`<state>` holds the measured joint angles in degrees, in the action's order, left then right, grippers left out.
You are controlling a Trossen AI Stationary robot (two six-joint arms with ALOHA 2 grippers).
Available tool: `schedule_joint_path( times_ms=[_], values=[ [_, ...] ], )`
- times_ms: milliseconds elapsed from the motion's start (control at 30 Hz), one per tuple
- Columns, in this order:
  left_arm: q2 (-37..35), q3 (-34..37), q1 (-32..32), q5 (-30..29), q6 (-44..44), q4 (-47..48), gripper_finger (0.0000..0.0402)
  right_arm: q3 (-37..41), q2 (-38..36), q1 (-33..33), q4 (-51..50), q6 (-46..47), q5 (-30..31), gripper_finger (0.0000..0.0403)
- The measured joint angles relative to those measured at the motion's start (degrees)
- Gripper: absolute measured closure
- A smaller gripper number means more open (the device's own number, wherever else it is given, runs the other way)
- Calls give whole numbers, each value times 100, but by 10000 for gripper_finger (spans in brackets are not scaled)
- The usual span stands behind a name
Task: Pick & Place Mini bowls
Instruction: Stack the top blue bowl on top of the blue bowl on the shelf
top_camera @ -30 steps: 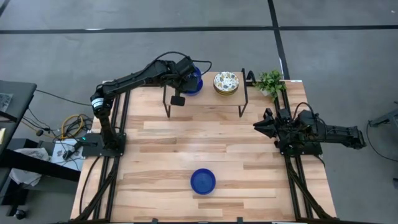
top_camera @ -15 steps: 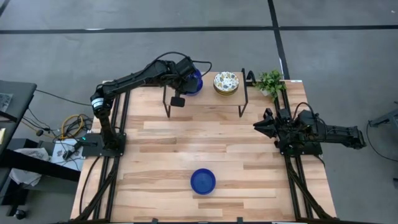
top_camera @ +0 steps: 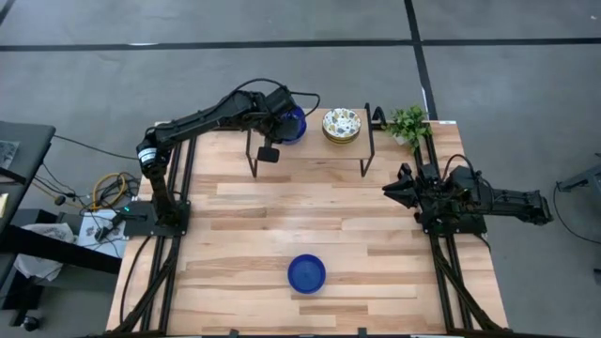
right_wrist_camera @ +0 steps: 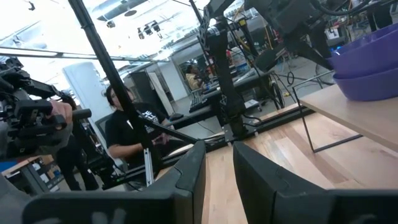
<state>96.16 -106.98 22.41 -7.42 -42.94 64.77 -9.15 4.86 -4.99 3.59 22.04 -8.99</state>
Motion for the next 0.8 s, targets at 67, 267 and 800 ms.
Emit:
schedule_joint_path(
  times_ms=[67,267,800],
  values=[
    [-2,0,2,0,0,0,396,0,0,0,-2,0,0,331],
    [-2,0,2,69,-2,0,396,0,0,1,-1,0,2,331],
    [-2,0,2,151,-2,9,395,0,0,2,0,0,2,331]
  ],
)
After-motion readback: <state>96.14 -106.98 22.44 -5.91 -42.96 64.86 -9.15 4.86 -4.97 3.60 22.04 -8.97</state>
